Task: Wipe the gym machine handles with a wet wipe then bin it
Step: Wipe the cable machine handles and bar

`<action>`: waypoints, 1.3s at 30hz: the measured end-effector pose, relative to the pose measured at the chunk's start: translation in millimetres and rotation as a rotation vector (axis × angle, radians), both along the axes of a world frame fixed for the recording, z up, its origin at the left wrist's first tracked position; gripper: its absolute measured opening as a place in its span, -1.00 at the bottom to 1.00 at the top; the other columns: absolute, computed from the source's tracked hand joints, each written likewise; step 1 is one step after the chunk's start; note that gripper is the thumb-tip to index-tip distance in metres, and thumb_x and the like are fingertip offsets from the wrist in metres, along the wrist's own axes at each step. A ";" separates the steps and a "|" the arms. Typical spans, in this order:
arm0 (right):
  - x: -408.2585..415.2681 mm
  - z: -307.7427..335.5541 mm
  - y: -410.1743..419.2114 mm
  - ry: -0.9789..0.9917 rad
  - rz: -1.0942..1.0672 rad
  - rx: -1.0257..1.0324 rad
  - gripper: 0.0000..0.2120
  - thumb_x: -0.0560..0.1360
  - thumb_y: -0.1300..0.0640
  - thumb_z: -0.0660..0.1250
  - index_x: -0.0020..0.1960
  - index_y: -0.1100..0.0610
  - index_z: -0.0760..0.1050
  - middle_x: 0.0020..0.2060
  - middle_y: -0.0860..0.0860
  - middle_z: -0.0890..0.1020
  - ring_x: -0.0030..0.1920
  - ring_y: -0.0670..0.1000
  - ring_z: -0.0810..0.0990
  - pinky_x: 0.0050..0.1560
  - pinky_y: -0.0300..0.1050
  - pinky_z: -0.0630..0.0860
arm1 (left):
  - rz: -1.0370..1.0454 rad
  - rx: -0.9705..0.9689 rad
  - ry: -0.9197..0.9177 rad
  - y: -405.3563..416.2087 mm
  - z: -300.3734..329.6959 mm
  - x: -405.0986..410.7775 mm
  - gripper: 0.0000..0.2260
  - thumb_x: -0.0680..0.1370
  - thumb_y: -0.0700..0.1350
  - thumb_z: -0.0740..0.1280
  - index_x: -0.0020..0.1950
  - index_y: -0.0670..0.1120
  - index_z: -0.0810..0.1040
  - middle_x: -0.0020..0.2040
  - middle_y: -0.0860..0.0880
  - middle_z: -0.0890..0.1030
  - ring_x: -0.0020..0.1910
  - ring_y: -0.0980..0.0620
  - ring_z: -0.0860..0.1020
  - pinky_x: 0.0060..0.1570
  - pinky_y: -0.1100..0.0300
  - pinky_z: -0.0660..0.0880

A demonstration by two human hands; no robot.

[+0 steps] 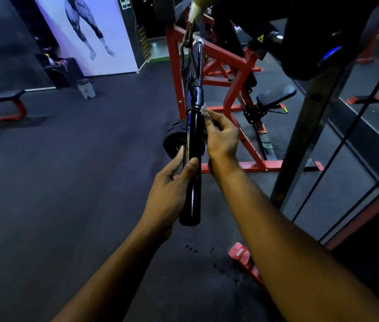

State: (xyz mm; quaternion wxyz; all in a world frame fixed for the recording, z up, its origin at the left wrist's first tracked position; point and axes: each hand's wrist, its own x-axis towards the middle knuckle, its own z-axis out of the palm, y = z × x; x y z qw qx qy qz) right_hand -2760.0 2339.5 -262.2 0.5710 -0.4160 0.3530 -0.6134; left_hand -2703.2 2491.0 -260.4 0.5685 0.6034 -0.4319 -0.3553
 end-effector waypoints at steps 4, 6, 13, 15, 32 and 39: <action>-3.3 -16.1 34.0 -0.067 0.046 0.039 -0.91 0.54 0.17 0.43 0.02 0.06 0.68 -0.02 0.09 0.73 0.05 0.08 0.71 0.15 0.18 0.62 | -0.005 -0.019 -0.030 3.4 3.4 0.9 -0.66 0.67 0.06 0.27 0.44 0.30 0.45 -0.07 0.48 0.60 0.01 0.50 0.54 -0.04 0.47 0.46; -8.4 -20.3 49.2 -0.085 0.066 0.084 -0.90 0.53 0.19 0.43 0.00 0.03 0.68 -0.02 0.09 0.74 0.05 0.09 0.71 0.16 0.17 0.62 | -0.022 -0.034 -0.010 5.2 6.1 0.8 -0.69 0.68 0.04 0.25 0.41 0.31 0.47 0.06 0.46 0.61 0.11 0.46 0.55 0.05 0.40 0.47; -36.8 -24.6 108.6 -0.140 0.104 0.122 -0.84 0.57 0.30 0.34 0.08 0.15 0.64 0.01 0.09 0.73 0.08 0.07 0.71 0.10 -0.04 0.65 | -0.120 -0.039 0.062 3.8 10.7 -2.3 -0.75 0.70 0.07 0.22 0.30 0.34 0.57 0.22 0.17 0.67 0.16 0.12 0.62 0.21 -0.04 0.55; -42.3 -24.5 122.6 -0.136 0.095 0.131 -0.85 0.56 0.30 0.34 0.08 0.16 0.63 -0.03 0.07 0.74 0.05 0.04 0.72 0.04 -0.12 0.65 | -0.108 -0.049 0.036 1.9 9.9 -1.3 -0.73 0.70 0.09 0.22 0.37 0.27 0.54 0.16 0.31 0.65 0.19 0.28 0.60 0.13 0.24 0.54; -56.6 15.1 219.9 0.221 -0.246 -0.045 -0.87 0.48 0.22 0.43 0.03 0.13 0.66 -0.11 0.10 0.73 -0.06 0.11 0.72 -0.04 -0.04 0.66 | -0.570 0.134 0.785 -7.7 2.2 42.8 -0.67 0.55 -0.10 0.41 0.26 -0.16 0.47 0.02 -0.11 0.65 -0.06 -0.04 0.63 -0.07 0.06 0.63; -44.5 62.4 205.9 0.696 -0.287 -0.191 -0.82 0.54 0.29 0.41 0.02 0.02 0.65 -0.07 -0.06 0.73 0.00 -0.05 0.71 0.05 0.00 0.67 | -0.704 0.134 1.004 -35.5 5.5 63.6 -0.40 0.63 0.09 0.13 0.57 -0.24 0.28 0.23 -0.25 0.64 0.08 -0.16 0.65 0.15 -0.06 0.58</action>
